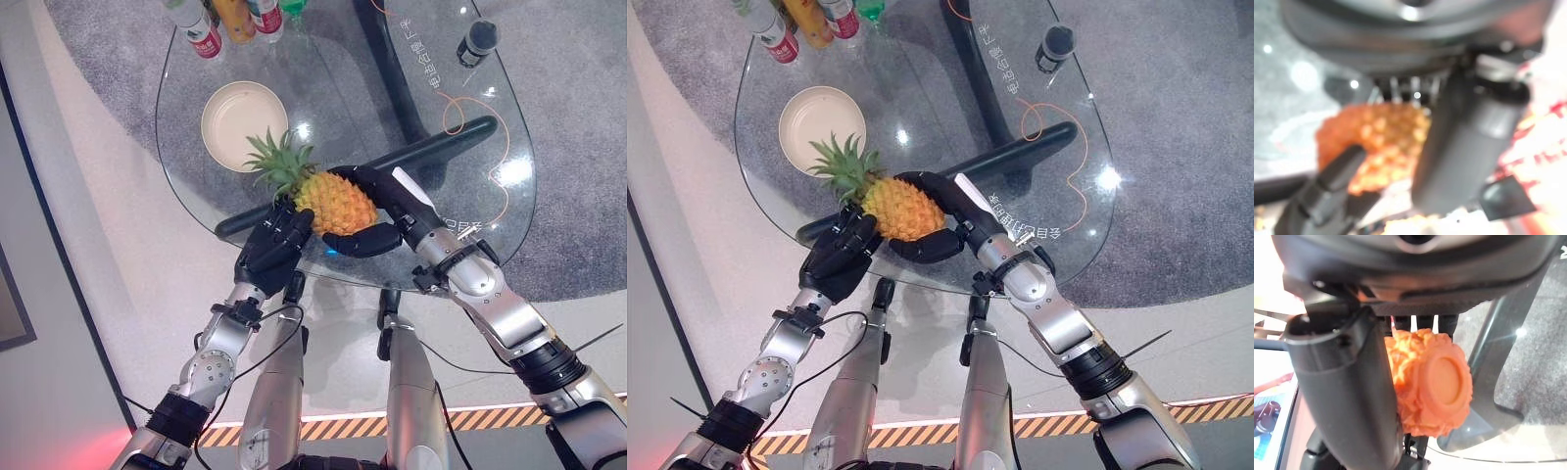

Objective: Pick up the fruit to the plate

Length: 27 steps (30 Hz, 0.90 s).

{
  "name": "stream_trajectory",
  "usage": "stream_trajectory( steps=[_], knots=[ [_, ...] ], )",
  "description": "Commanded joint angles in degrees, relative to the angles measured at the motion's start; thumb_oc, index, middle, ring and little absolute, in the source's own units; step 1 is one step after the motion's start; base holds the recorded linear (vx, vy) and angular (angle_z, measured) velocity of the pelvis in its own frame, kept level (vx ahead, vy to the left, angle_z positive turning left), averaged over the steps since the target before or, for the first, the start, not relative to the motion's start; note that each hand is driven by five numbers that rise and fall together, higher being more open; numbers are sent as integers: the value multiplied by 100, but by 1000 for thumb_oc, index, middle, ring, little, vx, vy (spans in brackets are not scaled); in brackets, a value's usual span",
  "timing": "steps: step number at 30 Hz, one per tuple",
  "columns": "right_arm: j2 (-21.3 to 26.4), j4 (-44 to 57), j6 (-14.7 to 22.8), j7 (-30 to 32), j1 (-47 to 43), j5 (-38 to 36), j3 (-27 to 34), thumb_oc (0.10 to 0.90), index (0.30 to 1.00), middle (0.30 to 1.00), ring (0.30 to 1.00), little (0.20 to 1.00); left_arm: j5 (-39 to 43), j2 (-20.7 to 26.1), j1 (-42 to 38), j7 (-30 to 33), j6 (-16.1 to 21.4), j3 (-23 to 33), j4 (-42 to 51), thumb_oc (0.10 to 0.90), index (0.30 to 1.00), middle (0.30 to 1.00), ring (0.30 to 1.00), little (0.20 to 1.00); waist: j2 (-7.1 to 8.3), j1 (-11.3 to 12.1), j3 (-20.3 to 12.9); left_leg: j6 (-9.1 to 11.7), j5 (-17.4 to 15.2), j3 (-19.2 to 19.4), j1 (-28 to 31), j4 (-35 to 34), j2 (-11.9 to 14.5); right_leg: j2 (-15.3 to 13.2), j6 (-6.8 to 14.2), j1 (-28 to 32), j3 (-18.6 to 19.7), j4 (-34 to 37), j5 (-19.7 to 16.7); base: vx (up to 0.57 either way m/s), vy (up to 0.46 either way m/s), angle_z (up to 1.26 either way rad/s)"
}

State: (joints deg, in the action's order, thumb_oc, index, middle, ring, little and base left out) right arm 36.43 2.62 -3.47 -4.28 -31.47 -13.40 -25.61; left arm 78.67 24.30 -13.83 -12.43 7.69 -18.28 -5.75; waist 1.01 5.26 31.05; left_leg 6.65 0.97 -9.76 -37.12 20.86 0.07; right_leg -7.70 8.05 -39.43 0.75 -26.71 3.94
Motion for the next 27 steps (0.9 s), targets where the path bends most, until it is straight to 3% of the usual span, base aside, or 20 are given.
stream_trajectory(
  steps=[1,13,23,27],
  knots=[
    [-239,1112,233,-911,-546,-23,-497,100,300,300,300,200,207,-113,-679,-765,238,202,1163,800,900,900,900,900,96,-94,-126,-756,-597,637,293,250,-724,697,-151,471,-239,637,-344,5,-4,9],
    [-241,963,-70,-2247,-657,196,-964,100,300,300,300,200,134,-290,-765,-680,753,332,1325,800,900,900,900,900,132,-4,-126,-717,-513,501,380,62,-773,708,-186,528,-256,695,-314,0,0,0],
    [-449,819,-73,-2236,-768,138,-1137,100,300,300,300,200,295,-499,-671,-745,1249,415,1257,800,900,900,900,900,189,97,-126,-728,-550,391,418,52,-812,733,-192,559,-289,692,-288,1,-1,0],
    [-575,721,-102,-2277,-766,178,-1156,100,300,300,300,200,869,-639,-653,-1005,1773,503,1264,800,900,900,900,900,228,137,-126,-735,-556,338,393,45,-823,737,-198,520,-314,677,-292,16,-5,1]
  ],
)
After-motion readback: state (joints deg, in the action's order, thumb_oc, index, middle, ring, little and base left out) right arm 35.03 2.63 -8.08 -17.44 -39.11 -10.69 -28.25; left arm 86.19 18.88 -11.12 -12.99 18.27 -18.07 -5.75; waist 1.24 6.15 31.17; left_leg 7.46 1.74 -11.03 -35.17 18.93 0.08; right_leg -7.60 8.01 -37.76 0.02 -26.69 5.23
